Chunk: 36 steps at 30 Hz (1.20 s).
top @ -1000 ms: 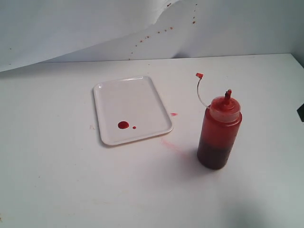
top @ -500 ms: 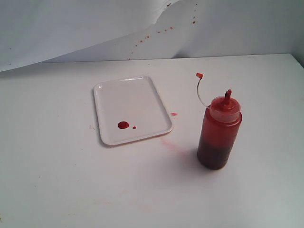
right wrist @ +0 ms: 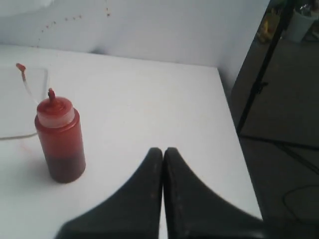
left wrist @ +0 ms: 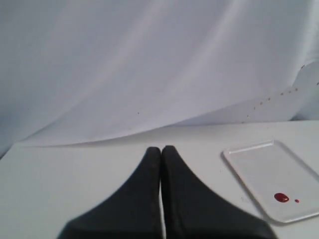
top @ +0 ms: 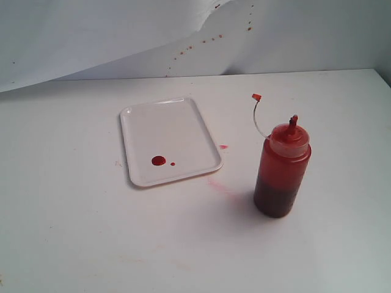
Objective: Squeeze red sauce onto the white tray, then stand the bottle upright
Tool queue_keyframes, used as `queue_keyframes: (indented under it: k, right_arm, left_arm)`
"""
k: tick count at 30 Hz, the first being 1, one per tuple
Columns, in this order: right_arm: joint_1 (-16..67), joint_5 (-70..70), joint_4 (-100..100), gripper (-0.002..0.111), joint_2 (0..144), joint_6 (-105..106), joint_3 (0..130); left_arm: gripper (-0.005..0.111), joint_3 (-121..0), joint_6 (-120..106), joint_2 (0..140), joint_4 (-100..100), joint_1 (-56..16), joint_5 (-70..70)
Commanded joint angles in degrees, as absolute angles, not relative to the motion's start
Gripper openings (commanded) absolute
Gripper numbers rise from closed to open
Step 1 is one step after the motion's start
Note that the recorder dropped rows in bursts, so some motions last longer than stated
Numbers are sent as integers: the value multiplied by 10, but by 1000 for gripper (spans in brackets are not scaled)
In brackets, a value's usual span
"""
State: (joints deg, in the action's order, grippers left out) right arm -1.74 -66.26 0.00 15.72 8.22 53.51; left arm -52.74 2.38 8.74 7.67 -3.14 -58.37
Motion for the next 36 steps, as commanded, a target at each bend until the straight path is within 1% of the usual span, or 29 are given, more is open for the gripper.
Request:
queue_keyframes:
  k: [1,5,7,12,18,22,26,29,32,36]
  right_arm:
    - [-17,-668,-4,0,82,88,531]
    - [-17,-668,-4,0,27,89,530]
    - [-17,-662,-10,0,2,89,522]
    - [-10,-643,-10,0,0,93,492]
    - [6,-558,3,0,0,104,438]
    - [6,-483,9,0,0,99,380]
    - [6,-438,6,0,0,99,314]
    - [6,-352,0,0,0,99,251]
    - [6,-244,13,0,0,98,183]
    - [6,-83,55,0,0,91,90]
  left_arm:
    - [0,-524,29,0,77,-35,-599]
    - [0,-536,29,0,74,-36,-645]
    - [0,-527,29,0,72,-36,-629]
    - [0,-501,29,0,50,-36,-590]
    - [0,-444,29,0,46,-36,-502]
    - [0,-374,29,0,42,-36,-430]
    - [0,-296,29,0,45,-36,-357]
    - [0,-228,29,0,45,-36,-271]
    - [0,-153,30,0,31,-36,-150]
    - [0,-75,30,0,31,-36,-54]
